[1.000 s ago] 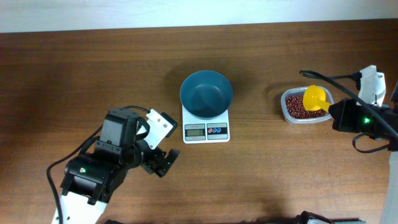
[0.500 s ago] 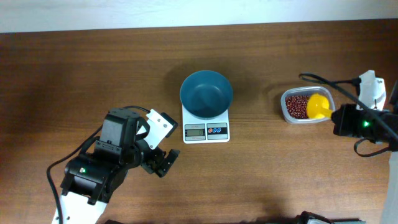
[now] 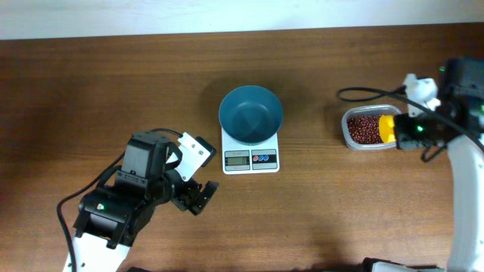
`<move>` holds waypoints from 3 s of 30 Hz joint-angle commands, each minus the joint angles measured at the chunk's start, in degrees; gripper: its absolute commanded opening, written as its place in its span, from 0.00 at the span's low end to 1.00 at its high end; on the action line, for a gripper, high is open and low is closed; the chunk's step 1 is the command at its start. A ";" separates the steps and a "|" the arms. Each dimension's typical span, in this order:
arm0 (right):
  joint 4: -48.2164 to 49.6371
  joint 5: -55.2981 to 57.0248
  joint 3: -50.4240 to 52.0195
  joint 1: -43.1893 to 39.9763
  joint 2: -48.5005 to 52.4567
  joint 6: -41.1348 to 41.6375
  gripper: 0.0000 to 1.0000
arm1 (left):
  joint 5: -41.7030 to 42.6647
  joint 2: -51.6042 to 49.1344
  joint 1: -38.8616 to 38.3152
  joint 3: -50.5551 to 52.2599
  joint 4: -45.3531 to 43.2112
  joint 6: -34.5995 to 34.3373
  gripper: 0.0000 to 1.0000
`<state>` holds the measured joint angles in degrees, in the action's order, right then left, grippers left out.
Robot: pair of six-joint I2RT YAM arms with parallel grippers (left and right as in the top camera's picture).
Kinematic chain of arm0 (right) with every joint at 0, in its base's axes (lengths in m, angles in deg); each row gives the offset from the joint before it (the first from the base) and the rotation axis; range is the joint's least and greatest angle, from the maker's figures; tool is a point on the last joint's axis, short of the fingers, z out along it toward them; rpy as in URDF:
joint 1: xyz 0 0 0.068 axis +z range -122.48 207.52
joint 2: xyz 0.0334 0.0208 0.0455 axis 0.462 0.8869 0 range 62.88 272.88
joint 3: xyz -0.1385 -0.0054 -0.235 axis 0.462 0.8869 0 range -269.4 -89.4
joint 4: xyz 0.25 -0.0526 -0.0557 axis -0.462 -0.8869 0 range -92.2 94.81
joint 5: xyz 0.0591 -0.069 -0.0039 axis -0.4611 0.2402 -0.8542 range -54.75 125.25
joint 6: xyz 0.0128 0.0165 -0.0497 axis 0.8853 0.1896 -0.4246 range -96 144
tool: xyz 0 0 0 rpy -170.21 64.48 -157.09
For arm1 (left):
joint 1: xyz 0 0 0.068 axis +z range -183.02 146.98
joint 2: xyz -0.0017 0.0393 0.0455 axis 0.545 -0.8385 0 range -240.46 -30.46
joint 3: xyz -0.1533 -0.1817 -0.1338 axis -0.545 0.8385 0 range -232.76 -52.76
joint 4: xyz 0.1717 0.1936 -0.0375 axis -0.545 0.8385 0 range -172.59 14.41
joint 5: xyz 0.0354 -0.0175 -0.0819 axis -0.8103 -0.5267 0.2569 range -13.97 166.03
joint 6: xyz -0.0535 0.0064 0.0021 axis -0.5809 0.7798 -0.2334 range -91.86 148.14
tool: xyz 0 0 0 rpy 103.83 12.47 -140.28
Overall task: Scoop item into bowl and weigh 50g on scale
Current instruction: 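Push the yellow scoop down into the red beans with right gripper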
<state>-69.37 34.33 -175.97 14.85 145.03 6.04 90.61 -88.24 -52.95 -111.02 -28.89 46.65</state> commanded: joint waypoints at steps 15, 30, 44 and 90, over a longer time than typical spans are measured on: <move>9.11 10.88 -0.33 2.97 11.50 0.61 0.04 | 0.83 -0.02 -0.17 -0.13 -0.20 1.07 0.99; 11.30 13.42 1.40 2.97 13.70 0.63 0.04 | 0.83 -0.02 -0.17 -0.13 -0.17 1.07 0.99; 12.24 19.65 1.84 6.69 19.06 0.66 0.04 | 0.83 -0.02 -0.17 -0.13 -0.17 1.07 0.99; 10.12 -17.55 2.89 -5.09 25.97 16.31 0.04 | 0.83 -0.02 -0.17 -0.13 -0.20 1.07 0.99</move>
<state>-58.79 19.16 -174.57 9.65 168.26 22.00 90.61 -88.24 -52.95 -111.02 -28.92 46.65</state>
